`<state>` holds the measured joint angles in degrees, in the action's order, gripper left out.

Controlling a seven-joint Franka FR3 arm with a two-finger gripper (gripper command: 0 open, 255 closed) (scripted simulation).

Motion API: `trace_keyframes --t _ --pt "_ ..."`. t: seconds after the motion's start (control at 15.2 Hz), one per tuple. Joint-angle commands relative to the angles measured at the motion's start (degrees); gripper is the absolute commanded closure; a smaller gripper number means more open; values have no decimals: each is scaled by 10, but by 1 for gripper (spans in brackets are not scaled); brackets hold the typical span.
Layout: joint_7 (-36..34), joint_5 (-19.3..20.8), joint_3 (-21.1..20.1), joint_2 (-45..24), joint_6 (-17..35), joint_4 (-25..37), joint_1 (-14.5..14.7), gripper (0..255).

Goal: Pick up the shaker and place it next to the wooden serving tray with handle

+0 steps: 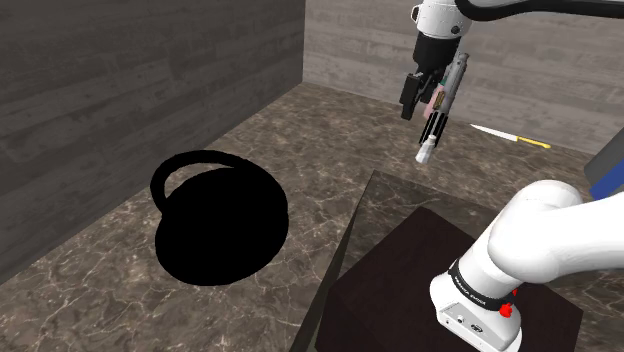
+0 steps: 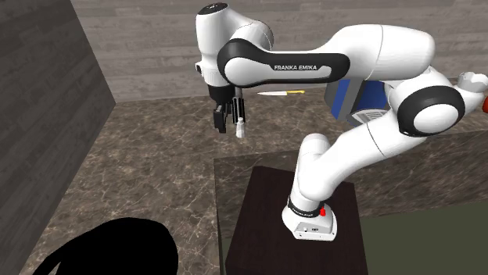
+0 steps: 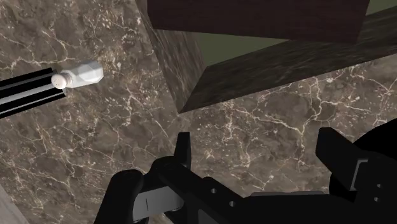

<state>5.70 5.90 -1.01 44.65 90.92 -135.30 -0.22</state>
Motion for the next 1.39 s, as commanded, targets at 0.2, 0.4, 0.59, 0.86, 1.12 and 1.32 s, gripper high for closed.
trace_keyframes --t 0.2,0.4,0.59,0.86,1.12,1.32 --pt "28 20 37 14 44 -42 -14 0" --pt "57 40 76 20 90 -77 -30 0" --pt "86 61 117 17 139 -106 -47 0" --pt "126 86 175 -1 208 -134 -68 0" --pt "168 105 237 -38 281 -149 -84 0" --pt "203 112 287 -77 337 -151 -89 0"
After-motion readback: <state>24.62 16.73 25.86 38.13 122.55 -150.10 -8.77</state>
